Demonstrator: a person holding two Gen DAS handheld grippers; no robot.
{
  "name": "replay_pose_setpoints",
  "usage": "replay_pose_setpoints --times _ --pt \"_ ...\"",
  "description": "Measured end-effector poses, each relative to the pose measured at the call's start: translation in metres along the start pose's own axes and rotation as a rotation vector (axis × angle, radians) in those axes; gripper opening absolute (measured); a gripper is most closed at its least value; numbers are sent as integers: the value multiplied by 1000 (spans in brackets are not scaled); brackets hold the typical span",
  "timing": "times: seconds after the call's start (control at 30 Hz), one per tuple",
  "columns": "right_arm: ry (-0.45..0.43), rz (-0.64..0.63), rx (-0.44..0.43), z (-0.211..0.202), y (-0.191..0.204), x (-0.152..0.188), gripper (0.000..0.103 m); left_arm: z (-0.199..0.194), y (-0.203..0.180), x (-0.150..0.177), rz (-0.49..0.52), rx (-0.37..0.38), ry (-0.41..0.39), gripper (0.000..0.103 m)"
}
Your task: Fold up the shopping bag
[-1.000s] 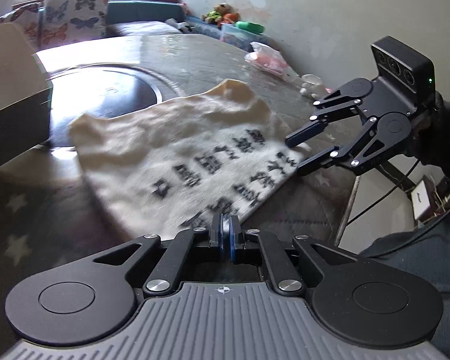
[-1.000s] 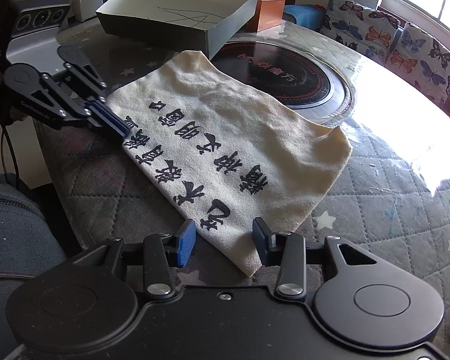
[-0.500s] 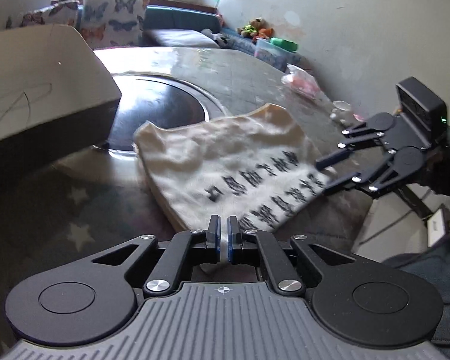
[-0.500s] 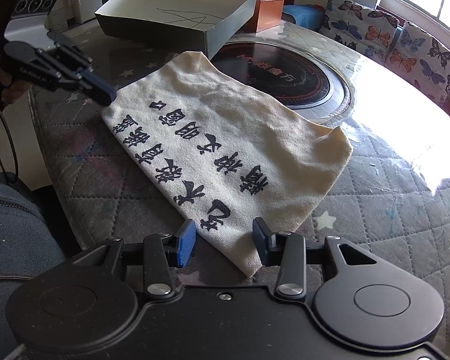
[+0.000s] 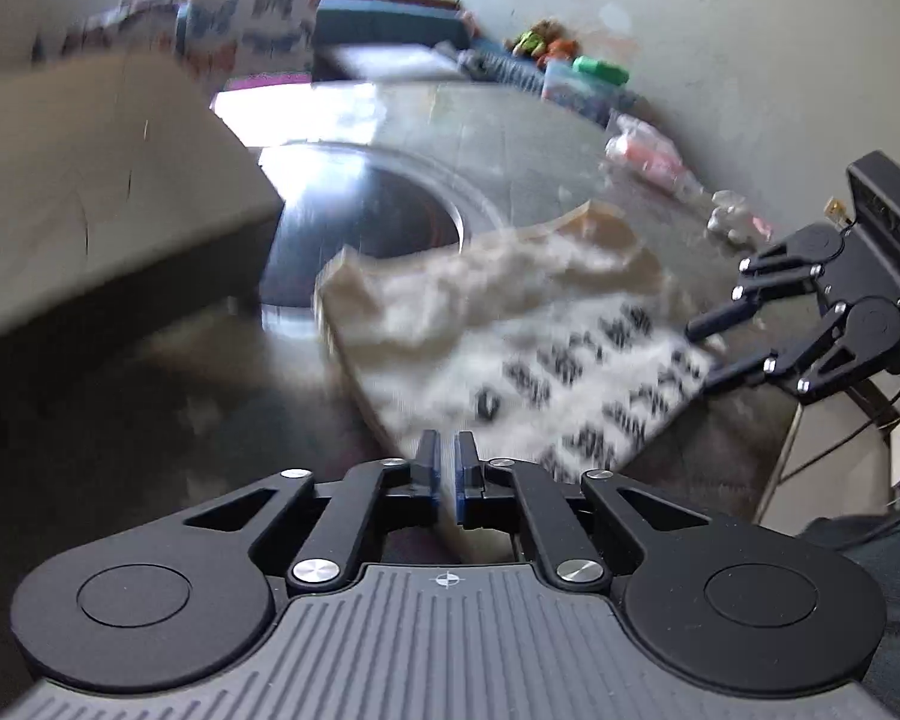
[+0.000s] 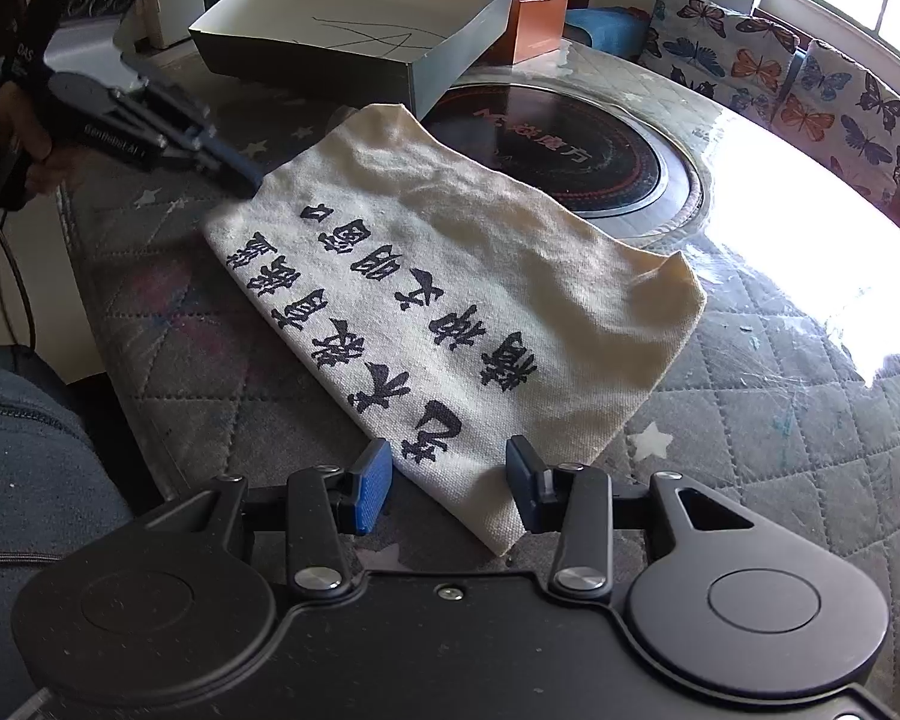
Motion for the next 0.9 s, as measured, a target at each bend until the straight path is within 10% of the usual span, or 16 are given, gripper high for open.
replay_pose_setpoints --times 0.9 --pt "-111 137 102 10 -59 -43 45 31 10 3 -1 -26 49 7"
Point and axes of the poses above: each gripper's, at about its wrist camera, not at the fingertips, and z roughly the way its jaws point, y to its left, x to its underside, the point moved 5 cm from there along z, roughly the way its jaws point, and after that the axes turned 7 degrees about -x, right-handed, at the moved point
